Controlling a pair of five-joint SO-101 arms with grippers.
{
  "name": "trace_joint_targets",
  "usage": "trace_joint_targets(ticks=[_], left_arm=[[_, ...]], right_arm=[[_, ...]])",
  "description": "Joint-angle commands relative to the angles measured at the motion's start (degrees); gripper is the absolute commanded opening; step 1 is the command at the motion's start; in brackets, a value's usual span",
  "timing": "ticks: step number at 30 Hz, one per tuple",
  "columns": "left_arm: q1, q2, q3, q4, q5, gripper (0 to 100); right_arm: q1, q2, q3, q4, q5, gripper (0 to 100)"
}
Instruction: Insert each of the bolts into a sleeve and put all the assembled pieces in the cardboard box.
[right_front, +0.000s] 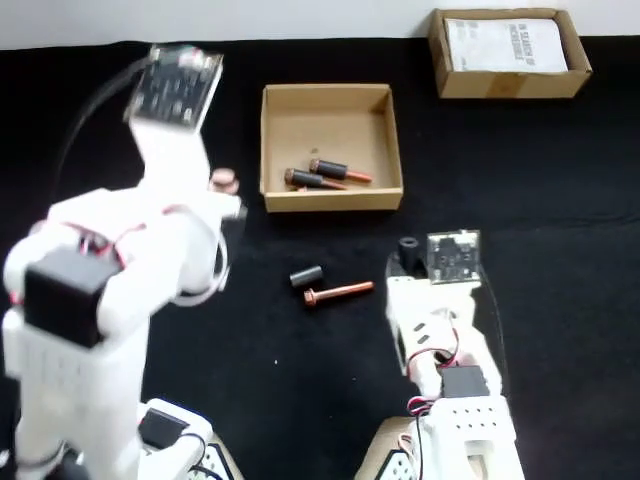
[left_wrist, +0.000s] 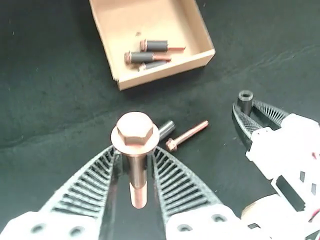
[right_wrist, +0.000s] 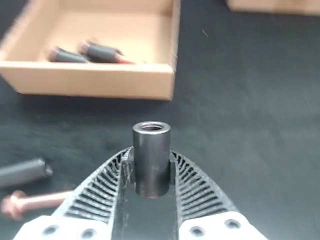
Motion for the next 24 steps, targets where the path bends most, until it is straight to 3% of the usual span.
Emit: trace_joint_targets(ticks=[1, 8, 13, 18, 24], left_arm=[[-0.5, -13.7, 18.3, -7.9, -0.4, 1], [-0.2, -37.1, 46.7, -28.4, -0.1, 1], [-0.2, -39.0, 60.1, -43.9, 11.3, 1], [4.7, -38.9, 68.0, -59.5, 14.7, 1], [11.7, -30.5, 64.0, -65.1, 14.7, 1]], right_arm=[[-5.2, -1.4, -3.1, -3.3, -0.5, 0.8], [-16.0, -2.4, -3.2, -2.9, -0.5, 0.8], [-22.8, -11.4, -2.9, 4.2, -0.5, 0.8], [-27.1, -21.7, -2.5, 13.2, -0.5, 0.8], [-26.6, -29.6, 3.2, 16.0, -0.5, 0.8]])
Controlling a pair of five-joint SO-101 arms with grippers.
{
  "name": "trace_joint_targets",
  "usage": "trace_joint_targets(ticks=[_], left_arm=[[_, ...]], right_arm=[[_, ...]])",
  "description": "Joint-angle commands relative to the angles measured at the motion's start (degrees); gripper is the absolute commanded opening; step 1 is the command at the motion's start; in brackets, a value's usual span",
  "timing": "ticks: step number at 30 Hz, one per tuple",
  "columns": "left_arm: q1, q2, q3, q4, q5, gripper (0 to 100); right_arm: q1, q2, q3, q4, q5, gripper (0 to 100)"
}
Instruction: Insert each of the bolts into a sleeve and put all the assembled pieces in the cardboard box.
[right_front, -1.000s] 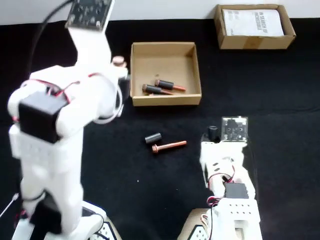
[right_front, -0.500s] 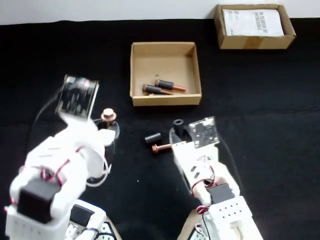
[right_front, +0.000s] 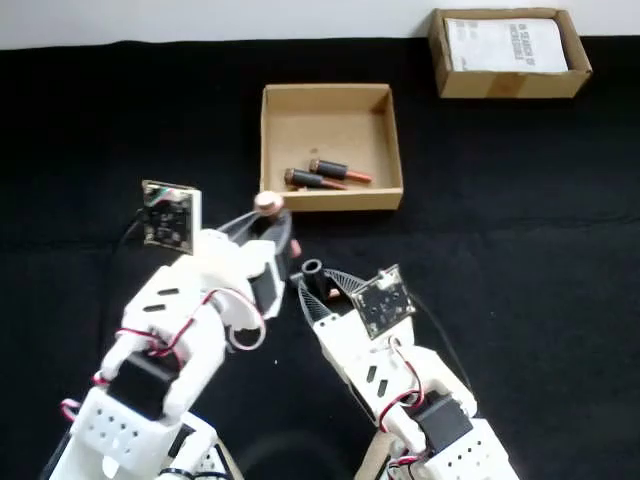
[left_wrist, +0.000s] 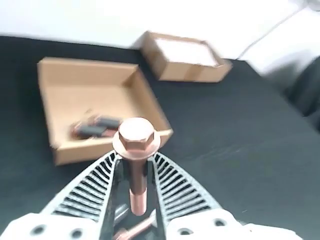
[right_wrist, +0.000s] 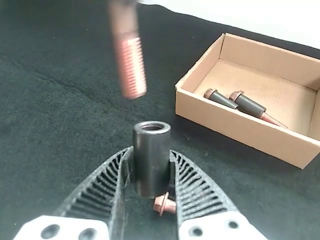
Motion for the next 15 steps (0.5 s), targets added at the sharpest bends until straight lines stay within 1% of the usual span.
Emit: trace_joint_targets(ticks=[1, 5, 7, 10, 12, 15], left_arm=[[3.9, 7.5, -6.5, -2.5, 0.4, 1], [6.2, 17.5, -15.0, -2.5, 0.4, 1], [7.4, 20.1, -16.7, -2.4, 0.4, 1], [8.7, 20.5, -16.7, -0.8, 0.4, 1], [8.7, 20.5, -16.7, 1.3, 0.4, 1], [8.3, 20.5, -16.7, 2.4, 0.4, 1]], right_arm=[[0.4, -4.5, 2.0, 0.4, -0.5, 0.8], [2.2, -7.5, 3.1, 0.4, -0.5, 0.8], [3.5, -8.2, 3.1, 0.4, -0.5, 0.8], [5.8, -8.4, 3.1, 0.4, -0.4, 0.8], [7.3, -8.4, 3.2, 0.4, -0.3, 0.8], [8.3, -8.4, 3.2, 0.4, -0.2, 0.8]])
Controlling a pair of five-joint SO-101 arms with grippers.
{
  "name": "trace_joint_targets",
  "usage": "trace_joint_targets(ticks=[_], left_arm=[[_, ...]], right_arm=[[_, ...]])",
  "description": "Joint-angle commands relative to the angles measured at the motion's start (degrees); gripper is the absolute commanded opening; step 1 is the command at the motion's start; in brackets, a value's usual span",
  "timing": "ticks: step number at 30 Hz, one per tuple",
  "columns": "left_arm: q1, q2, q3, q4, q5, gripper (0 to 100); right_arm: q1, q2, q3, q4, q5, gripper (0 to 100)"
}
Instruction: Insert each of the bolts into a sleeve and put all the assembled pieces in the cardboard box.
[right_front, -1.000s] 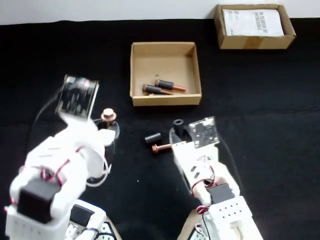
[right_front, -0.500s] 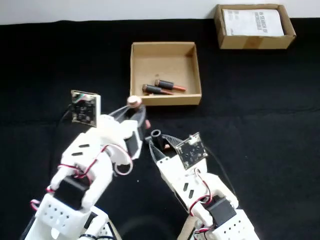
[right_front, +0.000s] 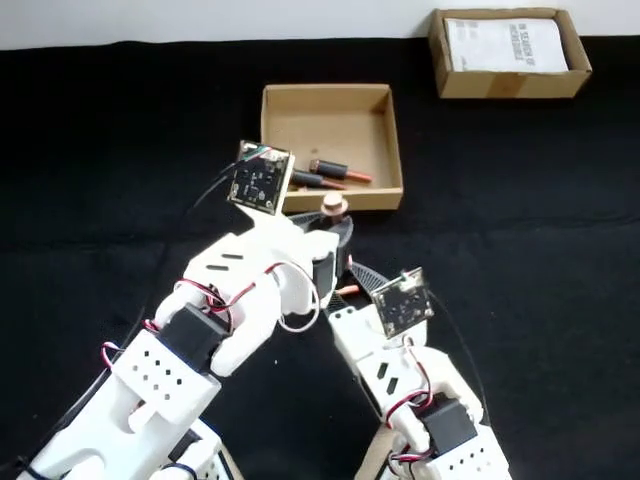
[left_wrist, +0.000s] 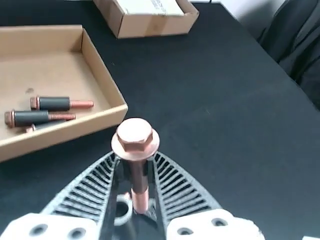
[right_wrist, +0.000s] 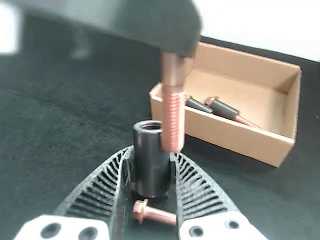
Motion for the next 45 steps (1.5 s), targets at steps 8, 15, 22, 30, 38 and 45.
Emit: trace_joint_targets(ticks=[8, 15, 22, 30, 38, 45], left_arm=[[-0.7, 0.0, -3.3, 0.2, 0.2, 1], [-2.2, 0.2, -3.0, -5.1, 0.1, 1], [-2.6, 0.6, -2.8, -9.8, 0.1, 1], [-2.8, 0.5, 3.4, -11.9, 0.1, 1], [-2.8, 0.1, 9.6, -14.4, 0.1, 1], [-2.4, 0.0, 11.3, -14.8, 0.0, 1]], right_arm=[[2.1, -1.0, 1.5, 0.1, -0.4, 0.8], [2.0, -1.1, 1.5, 0.1, -0.4, 0.8], [2.0, -1.1, 1.5, 0.1, -0.4, 0.8], [2.2, -1.1, 1.2, 0.1, -0.2, 0.8], [2.1, -1.0, -1.6, 0.1, -0.4, 0.8], [2.3, -1.0, -1.8, 0.1, -0.2, 0.8]])
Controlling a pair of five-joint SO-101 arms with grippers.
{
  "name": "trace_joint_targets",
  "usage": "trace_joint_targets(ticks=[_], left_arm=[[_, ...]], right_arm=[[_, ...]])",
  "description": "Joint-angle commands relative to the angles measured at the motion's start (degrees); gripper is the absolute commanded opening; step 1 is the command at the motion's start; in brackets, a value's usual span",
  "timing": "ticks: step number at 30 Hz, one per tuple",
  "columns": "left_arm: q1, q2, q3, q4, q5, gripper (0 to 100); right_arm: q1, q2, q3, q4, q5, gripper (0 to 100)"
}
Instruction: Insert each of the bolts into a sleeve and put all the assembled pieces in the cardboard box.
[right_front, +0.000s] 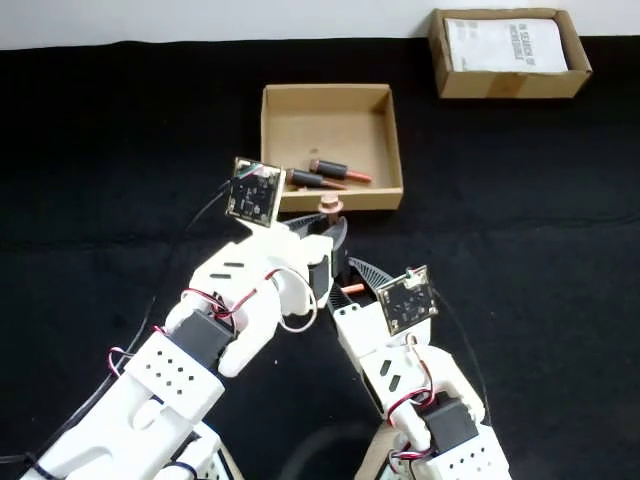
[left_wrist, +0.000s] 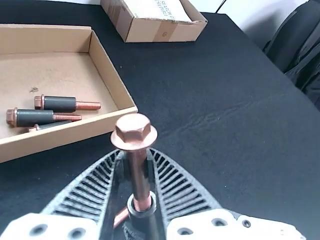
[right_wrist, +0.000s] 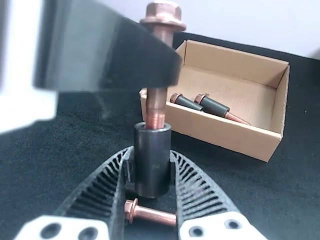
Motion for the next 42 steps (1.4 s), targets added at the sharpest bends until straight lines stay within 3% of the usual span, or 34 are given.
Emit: trace_joint_targets(ticks=[1, 7, 10, 13, 19, 24, 31, 35, 42], left_arm=[[-0.5, -0.4, -0.5, 0.1, -0.3, 1], [3.7, -0.4, -6.5, 22.1, -14.4, 5], [4.2, -0.4, -9.7, 31.3, -13.6, 14], [3.6, -0.4, -12.0, 36.7, -12.6, 21], [4.1, -3.6, -18.3, 48.6, -13.4, 22], [3.5, -12.5, -20.0, 58.5, -26.2, 21], [-4.4, -28.6, -14.8, 59.6, -32.1, 0], [-10.7, -36.9, -7.6, 55.5, -31.8, 2], [-19.8, -53.2, 13.2, 43.2, -31.7, 2]], right_arm=[[0.9, -1.1, -2.1, 0.0, -0.1, 0.8], [0.9, -1.1, -2.1, 0.0, -0.1, 0.8], [0.9, -1.1, -2.2, 0.0, -0.1, 0.8], [1.0, -1.1, -1.9, 0.0, -0.1, 0.8], [6.3, -1.0, -2.3, -0.1, -0.1, 0.8], [14.7, -0.9, -6.5, -4.8, 3.1, 0.8], [19.7, 10.1, -14.8, -10.7, 4.8, 0.8], [19.6, 23.4, -25.0, -10.7, 0.5, 0.8], [19.5, 54.1, -49.5, -10.2, 0.5, 0.8]])
